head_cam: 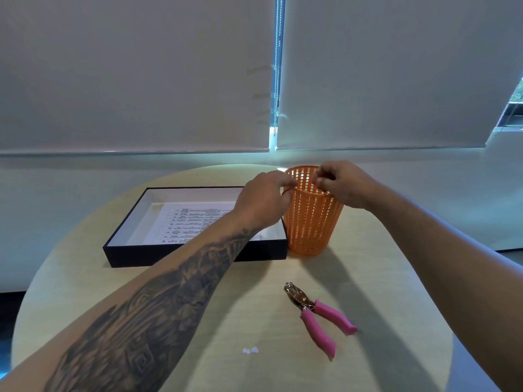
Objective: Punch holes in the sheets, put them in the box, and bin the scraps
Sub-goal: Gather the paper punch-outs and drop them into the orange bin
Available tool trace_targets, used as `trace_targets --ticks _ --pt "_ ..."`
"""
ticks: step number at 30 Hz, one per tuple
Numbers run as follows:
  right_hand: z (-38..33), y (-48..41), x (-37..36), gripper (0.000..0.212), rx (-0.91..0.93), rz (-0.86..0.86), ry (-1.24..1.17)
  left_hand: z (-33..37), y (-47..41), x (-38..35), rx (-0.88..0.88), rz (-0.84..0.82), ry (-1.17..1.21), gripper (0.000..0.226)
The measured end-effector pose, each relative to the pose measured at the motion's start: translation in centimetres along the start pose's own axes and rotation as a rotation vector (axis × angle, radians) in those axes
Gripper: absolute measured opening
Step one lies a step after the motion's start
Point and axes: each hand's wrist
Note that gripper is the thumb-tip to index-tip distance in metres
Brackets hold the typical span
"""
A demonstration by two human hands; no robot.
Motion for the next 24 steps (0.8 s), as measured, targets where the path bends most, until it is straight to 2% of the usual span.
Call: trace_targets --ticks 2,7,11,17,20,24 --pt "0.0 0.2 0.1 0.013 0.017 0.017 0.012 0.0 0.2 0.1 -0.002 -0.014 0.002 0.035" --pt "-1.4 1.8 -0.2 0.017 0.171 0.185 -0.004 -0.1 2.1 0.7 -0.045 0.019 0.063 0.039" --pt "-3.3 5.1 -2.0 0.017 0.346 0.243 0.0 -1.5 5.4 1.4 -0.01 0.032 0.098 0.028" --pt "-4.4 11.9 -8.8 0.016 0.375 -0.028 -0.033 -4.2 12.6 -0.2 0.089 -0.099 0.101 0.021" --pt "-4.2 14.9 -12.1 0.019 0.322 -0.208 -0.001 -6.1 16.0 -2.2 0.164 -0.177 0.062 0.02" --pt "-3.5 17.7 -15.3 0.029 0.317 -0.347 0.116 -7.2 19.4 -4.6 0.147 -0.146 -0.012 0.025"
Point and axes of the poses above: each hand's wrist, its own y-axis away from the middle knuckle, its own x-axis out of the back of the hand, z = x × y, and after that the axes turned 6 degrees about -z, right-handed
